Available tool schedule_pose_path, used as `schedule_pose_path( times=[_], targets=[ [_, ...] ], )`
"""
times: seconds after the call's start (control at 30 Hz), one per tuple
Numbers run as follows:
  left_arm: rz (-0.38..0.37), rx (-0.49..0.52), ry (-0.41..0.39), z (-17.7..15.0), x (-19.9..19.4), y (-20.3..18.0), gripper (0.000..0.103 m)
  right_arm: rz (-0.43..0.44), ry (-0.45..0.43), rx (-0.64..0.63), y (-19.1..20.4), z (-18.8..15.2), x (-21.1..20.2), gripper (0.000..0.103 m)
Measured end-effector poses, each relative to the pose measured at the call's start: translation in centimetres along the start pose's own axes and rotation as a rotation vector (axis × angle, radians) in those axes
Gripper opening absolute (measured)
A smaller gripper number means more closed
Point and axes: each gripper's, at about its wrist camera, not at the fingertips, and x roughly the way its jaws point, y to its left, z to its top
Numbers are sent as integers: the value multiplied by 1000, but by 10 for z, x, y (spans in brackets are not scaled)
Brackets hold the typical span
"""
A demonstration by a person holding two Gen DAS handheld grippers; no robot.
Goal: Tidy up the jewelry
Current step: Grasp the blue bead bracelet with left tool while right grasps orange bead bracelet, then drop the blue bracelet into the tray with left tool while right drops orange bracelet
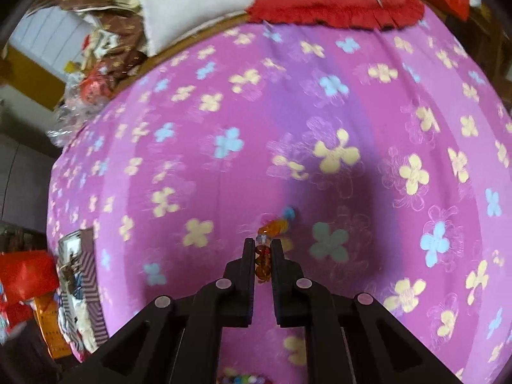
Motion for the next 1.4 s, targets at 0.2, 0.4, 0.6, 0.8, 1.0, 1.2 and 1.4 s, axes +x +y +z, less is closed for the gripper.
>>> schedule_pose_path(
  times=[0.2,0.4,0.6,0.8,1.0,1.2,1.4],
  targets=[
    [55,-71,-73,-11,-67,45,7,57,8,-69,50,-16,-27,8],
    [151,-159,-136,-42,-136,108,7,107,55,-149,116,-42,-30,8],
    [225,-293,-206,-66,-200,184,7,174,129,-263,203,-75,-9,8],
    [295,-353,-242,-75,-230,248,7,214,178,-376,291,-102,18,8],
    [337,-350,-231,-55,-226,303,7,234,205,-434,356,-118,48,8],
    [360,-313,-206,-28,-210,332,7,192,208,-454,385,-125,78,8],
    [414,-272,-153,-15,-186,342,7,90,231,-466,378,-132,111,8]
  ],
)
